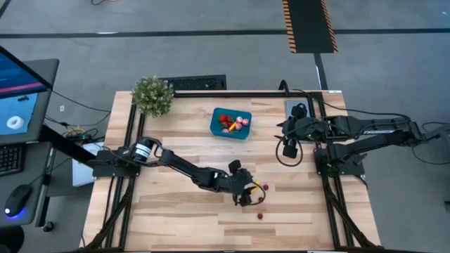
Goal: Pick and placing Produce into tupperware
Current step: Put the corn into the blue bin
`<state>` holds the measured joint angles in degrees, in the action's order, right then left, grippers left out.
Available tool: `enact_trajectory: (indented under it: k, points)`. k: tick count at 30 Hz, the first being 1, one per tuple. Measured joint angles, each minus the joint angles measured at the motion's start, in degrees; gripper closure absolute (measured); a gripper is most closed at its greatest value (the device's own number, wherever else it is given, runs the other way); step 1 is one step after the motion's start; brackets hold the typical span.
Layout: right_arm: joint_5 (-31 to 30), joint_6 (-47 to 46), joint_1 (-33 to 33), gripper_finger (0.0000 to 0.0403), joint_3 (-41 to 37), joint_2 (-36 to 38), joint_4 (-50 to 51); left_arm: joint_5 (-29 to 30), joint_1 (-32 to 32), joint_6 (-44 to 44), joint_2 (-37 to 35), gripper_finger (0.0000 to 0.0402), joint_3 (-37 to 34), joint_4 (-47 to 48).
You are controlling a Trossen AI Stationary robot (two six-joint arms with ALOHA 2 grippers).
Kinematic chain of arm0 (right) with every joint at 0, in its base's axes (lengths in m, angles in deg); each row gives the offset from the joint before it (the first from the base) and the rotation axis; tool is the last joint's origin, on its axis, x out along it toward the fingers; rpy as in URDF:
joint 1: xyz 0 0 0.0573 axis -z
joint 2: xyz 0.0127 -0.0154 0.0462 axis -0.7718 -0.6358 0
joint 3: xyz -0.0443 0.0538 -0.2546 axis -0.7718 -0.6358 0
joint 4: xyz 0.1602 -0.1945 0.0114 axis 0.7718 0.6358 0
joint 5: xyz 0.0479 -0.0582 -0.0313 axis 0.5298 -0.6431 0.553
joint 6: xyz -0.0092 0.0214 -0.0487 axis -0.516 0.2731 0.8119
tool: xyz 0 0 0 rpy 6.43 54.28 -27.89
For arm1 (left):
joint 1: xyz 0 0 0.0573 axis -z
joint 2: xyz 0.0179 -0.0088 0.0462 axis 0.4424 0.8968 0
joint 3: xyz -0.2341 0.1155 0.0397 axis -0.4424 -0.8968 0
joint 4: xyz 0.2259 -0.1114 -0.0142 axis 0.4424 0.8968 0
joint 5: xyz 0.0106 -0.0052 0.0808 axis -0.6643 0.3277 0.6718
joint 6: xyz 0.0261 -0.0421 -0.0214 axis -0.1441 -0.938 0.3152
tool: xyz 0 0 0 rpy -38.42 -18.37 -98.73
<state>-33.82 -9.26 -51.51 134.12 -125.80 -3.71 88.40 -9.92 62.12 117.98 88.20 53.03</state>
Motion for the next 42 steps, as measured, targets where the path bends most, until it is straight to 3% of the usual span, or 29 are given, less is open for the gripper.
enact_trajectory:
  k: [9, 18, 24, 31, 42]
  points:
    - [0.0, 0.0, 0.0, 0.0178, 0.0, 0.0, 0.0, 5.2, 1.1, -1.0, 0.0, 0.0198, 0.0, 0.7]
    - [0.0, 0.0, 0.0, 0.0178, 0.0, 0.0, -0.3, 4.7, 1.3, -1.4, 5.0, 0.0198, 2.0, -3.4]
    - [0.0, 0.0, 0.0, 0.0178, 0.0, 0.0, 0.0, 5.3, 1.4, -1.0, 8.8, 0.0198, 9.8, 5.5]
    - [0.0, 0.0, 0.0, 0.0178, 0.0, 0.0, 0.0, 6.5, 1.1, 0.5, 8.3, 0.02, 12.7, 14.3]
    - [0.0, 0.0, 0.0, 0.0178, 0.0, 0.0, 0.0, 5.3, 0.7, -1.3, 8.3, 0.0283, 12.7, 15.2]
